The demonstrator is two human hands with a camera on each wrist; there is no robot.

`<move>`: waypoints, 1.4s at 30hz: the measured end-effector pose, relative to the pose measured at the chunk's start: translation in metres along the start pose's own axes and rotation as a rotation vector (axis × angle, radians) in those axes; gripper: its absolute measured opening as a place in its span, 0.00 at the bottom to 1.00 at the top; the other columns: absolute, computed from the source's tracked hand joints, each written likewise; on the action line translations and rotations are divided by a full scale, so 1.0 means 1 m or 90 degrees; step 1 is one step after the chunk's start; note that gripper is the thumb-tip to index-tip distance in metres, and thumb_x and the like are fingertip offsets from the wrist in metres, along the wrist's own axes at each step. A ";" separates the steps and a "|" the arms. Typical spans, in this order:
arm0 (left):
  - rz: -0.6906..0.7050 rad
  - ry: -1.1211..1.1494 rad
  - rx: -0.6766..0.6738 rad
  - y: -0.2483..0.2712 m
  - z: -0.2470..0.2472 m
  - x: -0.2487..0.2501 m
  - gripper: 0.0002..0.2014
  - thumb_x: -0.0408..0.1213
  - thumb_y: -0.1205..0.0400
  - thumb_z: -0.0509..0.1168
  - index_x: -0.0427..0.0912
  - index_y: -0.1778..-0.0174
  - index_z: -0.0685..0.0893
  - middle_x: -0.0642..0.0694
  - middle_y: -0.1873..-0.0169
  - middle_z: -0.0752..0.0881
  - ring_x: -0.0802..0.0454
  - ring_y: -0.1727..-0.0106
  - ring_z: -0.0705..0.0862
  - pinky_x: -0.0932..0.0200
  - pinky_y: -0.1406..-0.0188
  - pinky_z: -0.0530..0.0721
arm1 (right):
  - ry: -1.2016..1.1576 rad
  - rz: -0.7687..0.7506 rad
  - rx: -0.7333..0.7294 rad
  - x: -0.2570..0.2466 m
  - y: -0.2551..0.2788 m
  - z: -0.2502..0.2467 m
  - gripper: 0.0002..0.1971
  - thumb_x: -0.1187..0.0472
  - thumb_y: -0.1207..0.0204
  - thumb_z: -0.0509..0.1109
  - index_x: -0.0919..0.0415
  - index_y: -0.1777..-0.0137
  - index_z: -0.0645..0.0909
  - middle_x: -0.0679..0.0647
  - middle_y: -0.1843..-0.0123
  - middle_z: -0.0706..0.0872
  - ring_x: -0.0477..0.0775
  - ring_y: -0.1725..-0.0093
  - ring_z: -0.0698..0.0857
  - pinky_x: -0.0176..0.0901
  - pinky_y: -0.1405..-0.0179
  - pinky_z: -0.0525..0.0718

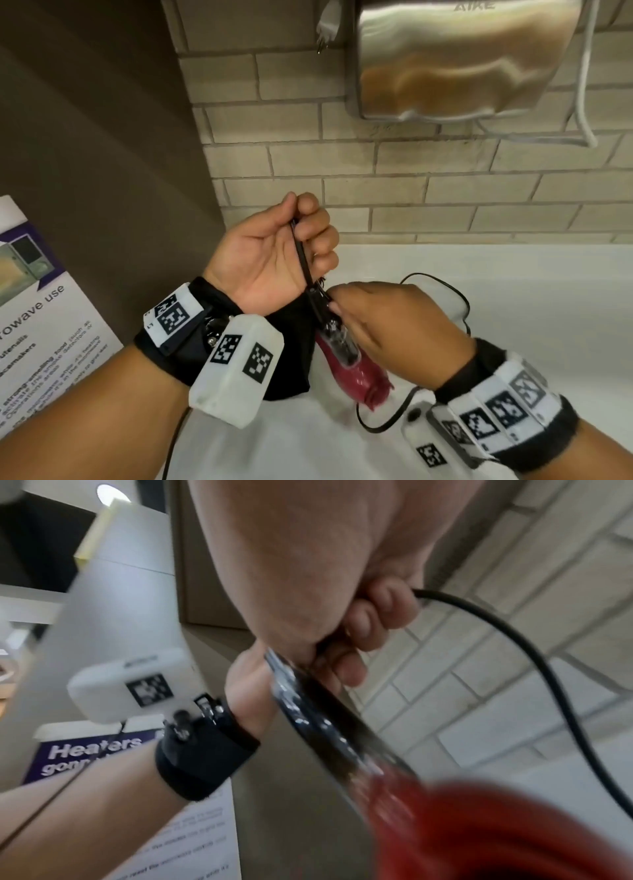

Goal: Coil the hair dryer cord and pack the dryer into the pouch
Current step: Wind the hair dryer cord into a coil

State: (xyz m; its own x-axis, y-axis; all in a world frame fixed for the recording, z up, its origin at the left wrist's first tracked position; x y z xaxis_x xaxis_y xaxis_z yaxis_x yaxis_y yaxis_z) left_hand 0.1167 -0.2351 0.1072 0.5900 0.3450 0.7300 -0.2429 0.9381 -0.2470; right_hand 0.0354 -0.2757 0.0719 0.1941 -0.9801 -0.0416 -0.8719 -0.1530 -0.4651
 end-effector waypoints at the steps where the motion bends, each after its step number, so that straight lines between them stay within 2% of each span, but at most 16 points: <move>1: 0.014 -0.022 0.022 0.000 -0.004 0.001 0.15 0.41 0.12 0.51 0.40 0.52 0.81 0.47 0.65 0.82 0.47 0.54 0.84 0.52 0.50 0.83 | 0.030 -0.012 -0.009 -0.002 -0.001 -0.008 0.13 0.52 0.15 0.56 0.54 0.59 0.75 0.43 0.71 0.69 0.54 0.76 0.75 0.50 0.79 0.78; 3: 0.034 -0.091 0.053 0.001 -0.007 0.000 0.16 0.38 0.11 0.51 0.36 0.48 0.83 0.41 0.57 0.86 0.39 0.38 0.86 0.44 0.32 0.84 | 0.078 -0.033 -0.037 -0.004 -0.004 -0.022 0.12 0.54 0.16 0.57 0.54 0.57 0.79 0.45 0.71 0.76 0.55 0.75 0.79 0.51 0.76 0.82; 5: 0.045 -0.193 0.081 0.000 -0.010 -0.001 0.18 0.37 0.10 0.50 0.31 0.44 0.83 0.35 0.50 0.88 0.36 0.33 0.84 0.42 0.26 0.80 | 0.109 -0.054 -0.040 -0.007 -0.007 -0.041 0.14 0.51 0.16 0.57 0.54 0.55 0.83 0.47 0.69 0.85 0.57 0.73 0.84 0.50 0.75 0.84; 8: 0.030 -0.361 0.103 0.001 -0.012 -0.007 0.19 0.37 0.10 0.51 0.27 0.37 0.81 0.34 0.46 0.88 0.45 0.41 0.89 0.55 0.39 0.85 | 0.033 -0.090 0.023 -0.016 -0.014 -0.081 0.06 0.50 0.23 0.72 0.50 0.53 0.86 0.44 0.66 0.89 0.51 0.73 0.86 0.45 0.78 0.83; 11: -0.031 -0.402 0.114 0.006 -0.005 -0.019 0.18 0.38 0.10 0.52 0.31 0.42 0.84 0.43 0.57 0.92 0.53 0.55 0.91 0.62 0.52 0.87 | -0.045 -0.076 -0.004 -0.011 -0.030 -0.094 0.08 0.46 0.21 0.70 0.45 0.50 0.87 0.43 0.62 0.91 0.47 0.65 0.88 0.48 0.68 0.87; 14: -0.077 -0.415 0.100 0.008 0.007 -0.023 0.28 0.52 0.13 0.48 0.37 0.49 0.90 0.36 0.62 0.91 0.39 0.57 0.91 0.54 0.56 0.90 | -0.172 -0.020 0.031 0.010 -0.049 -0.097 0.08 0.46 0.24 0.74 0.49 0.54 0.90 0.45 0.65 0.91 0.43 0.65 0.88 0.50 0.64 0.87; 17: -0.153 -0.401 0.066 0.009 0.002 -0.025 0.38 0.64 0.15 0.42 0.35 0.63 0.85 0.39 0.74 0.82 0.41 0.72 0.82 0.54 0.74 0.76 | -0.372 0.078 0.085 0.039 -0.060 -0.088 0.13 0.50 0.32 0.82 0.57 0.57 0.86 0.59 0.66 0.86 0.48 0.69 0.81 0.53 0.64 0.85; 19: -0.181 -0.329 0.041 0.011 0.001 -0.030 0.35 0.62 0.14 0.45 0.36 0.69 0.79 0.44 0.79 0.75 0.48 0.79 0.74 0.55 0.80 0.64 | -0.502 0.086 0.085 0.045 -0.061 -0.078 0.14 0.58 0.32 0.84 0.64 0.57 0.82 0.67 0.65 0.83 0.58 0.66 0.80 0.55 0.61 0.85; 21: -0.190 -0.201 0.004 0.013 0.008 -0.034 0.31 0.57 0.12 0.47 0.38 0.71 0.74 0.48 0.81 0.68 0.53 0.83 0.66 0.57 0.82 0.56 | -0.575 0.077 0.063 0.044 -0.060 -0.070 0.09 0.65 0.26 0.79 0.67 0.56 0.82 0.68 0.63 0.83 0.55 0.64 0.81 0.45 0.58 0.85; 23: -0.178 -0.073 -0.044 0.014 0.018 -0.034 0.28 0.53 0.11 0.48 0.39 0.72 0.71 0.49 0.81 0.61 0.55 0.83 0.57 0.58 0.84 0.51 | -0.617 0.110 0.070 0.054 -0.055 -0.058 0.03 0.68 0.22 0.74 0.65 0.55 0.83 0.63 0.64 0.85 0.45 0.64 0.82 0.33 0.63 0.83; 25: -0.152 -0.003 -0.084 0.013 0.025 -0.030 0.26 0.51 0.11 0.48 0.43 0.74 0.68 0.50 0.81 0.57 0.55 0.83 0.52 0.57 0.83 0.47 | -0.659 0.171 0.087 0.069 -0.045 -0.039 0.05 0.65 0.18 0.71 0.57 0.56 0.82 0.48 0.70 0.83 0.39 0.72 0.78 0.30 0.72 0.76; 29: -0.049 0.030 -0.073 0.007 0.020 -0.009 0.24 0.48 0.13 0.47 0.45 0.76 0.65 0.52 0.82 0.54 0.55 0.83 0.52 0.57 0.83 0.47 | -0.457 0.250 -0.011 0.082 -0.015 0.018 0.10 0.51 0.14 0.63 0.53 0.54 0.78 0.55 0.68 0.82 0.44 0.70 0.79 0.41 0.67 0.77; 32: 0.016 0.035 -0.026 0.005 0.006 0.006 0.24 0.46 0.13 0.46 0.44 0.76 0.66 0.50 0.81 0.60 0.53 0.80 0.60 0.58 0.79 0.57 | -0.211 0.161 -0.139 0.057 0.011 0.037 0.11 0.47 0.12 0.57 0.49 0.54 0.74 0.53 0.69 0.80 0.52 0.69 0.79 0.53 0.65 0.80; 36: 0.060 -0.078 0.083 0.004 -0.016 0.014 0.24 0.47 0.13 0.49 0.40 0.69 0.81 0.45 0.70 0.79 0.46 0.60 0.82 0.53 0.56 0.81 | -0.093 0.023 -0.135 0.015 0.017 0.002 0.14 0.45 0.13 0.55 0.48 0.55 0.76 0.47 0.67 0.80 0.48 0.68 0.78 0.47 0.67 0.80; 38: 0.057 -0.179 0.120 0.002 -0.023 0.011 0.25 0.46 0.12 0.48 0.36 0.62 0.84 0.41 0.62 0.84 0.42 0.49 0.87 0.48 0.42 0.85 | -0.063 -0.022 -0.123 0.000 0.013 -0.023 0.14 0.46 0.15 0.54 0.48 0.55 0.78 0.45 0.65 0.82 0.48 0.68 0.79 0.44 0.68 0.80; 42: -0.011 -0.402 0.185 0.003 -0.031 -0.014 0.25 0.49 0.11 0.50 0.35 0.56 0.86 0.35 0.59 0.88 0.43 0.50 0.88 0.48 0.44 0.84 | -0.024 -0.094 -0.099 -0.016 -0.011 -0.060 0.11 0.48 0.16 0.59 0.48 0.53 0.82 0.41 0.59 0.86 0.46 0.65 0.83 0.46 0.66 0.84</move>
State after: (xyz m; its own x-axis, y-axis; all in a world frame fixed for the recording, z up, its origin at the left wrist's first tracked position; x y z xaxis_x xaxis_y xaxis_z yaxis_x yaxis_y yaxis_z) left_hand 0.1314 -0.2364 0.0767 0.0557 0.1631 0.9850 -0.4859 0.8663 -0.1160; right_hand 0.0147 -0.2663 0.1304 0.3391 -0.9406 -0.0172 -0.8909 -0.3152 -0.3269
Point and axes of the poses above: each hand's wrist, its own y-axis away from the middle knuckle, its own z-axis out of the palm, x = y × z, the point moved 9 cm from there along -y, towards the middle knuckle
